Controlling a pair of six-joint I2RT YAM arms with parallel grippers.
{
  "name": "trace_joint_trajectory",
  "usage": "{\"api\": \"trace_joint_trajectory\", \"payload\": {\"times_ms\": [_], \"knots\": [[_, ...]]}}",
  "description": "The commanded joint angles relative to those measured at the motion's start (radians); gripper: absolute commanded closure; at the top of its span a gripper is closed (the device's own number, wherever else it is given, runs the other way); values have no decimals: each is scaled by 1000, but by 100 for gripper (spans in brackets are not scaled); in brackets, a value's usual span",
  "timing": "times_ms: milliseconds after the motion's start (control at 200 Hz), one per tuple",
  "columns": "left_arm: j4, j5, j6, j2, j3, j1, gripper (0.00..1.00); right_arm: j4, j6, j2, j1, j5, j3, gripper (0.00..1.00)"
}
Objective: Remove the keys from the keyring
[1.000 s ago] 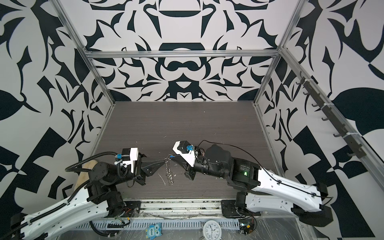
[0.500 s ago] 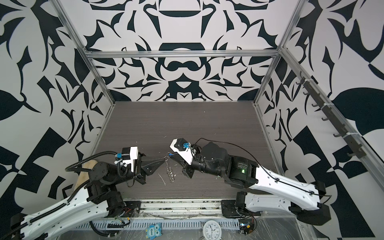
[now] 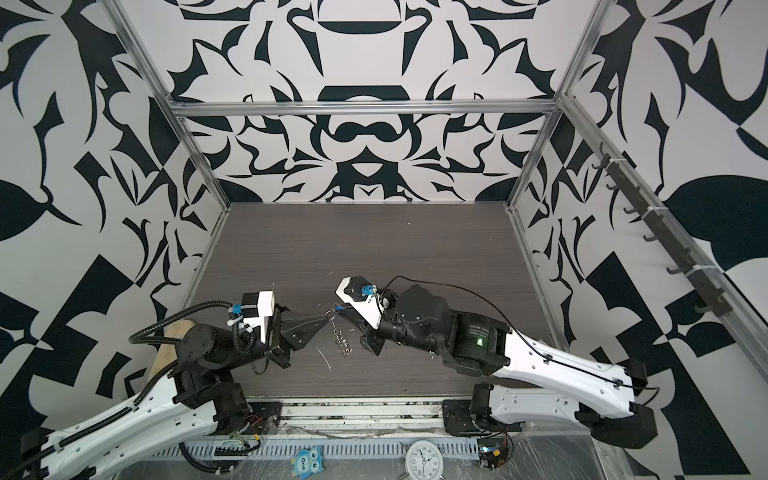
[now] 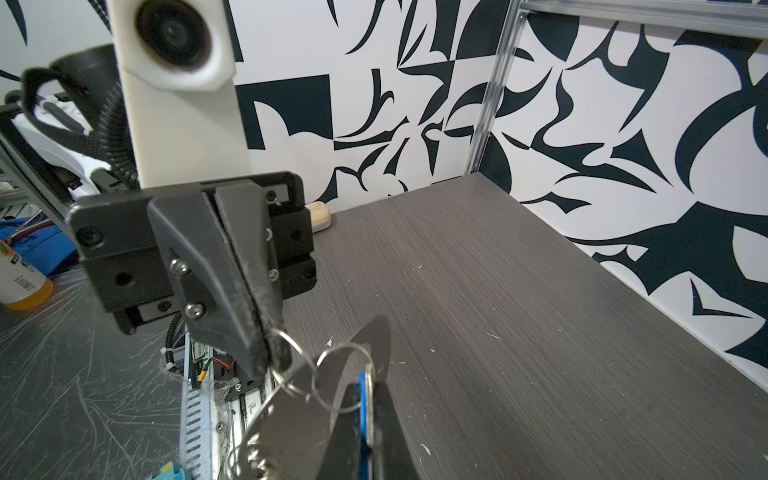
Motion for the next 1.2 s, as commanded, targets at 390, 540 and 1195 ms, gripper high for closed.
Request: {"api": "trace_joint_trajectory", "payload": {"times_ms": [390,540,1195], "knots": [[274,165,-81,-14,3,-17,100,18,13,18,-34,179,-57,100],[287,155,-74,-17,1,-17,100,35,14,12,-34,167,-85,100],[266,89,-2,-68,-6,-16,100,142,53,-12,-31,68,-199,100]]}}
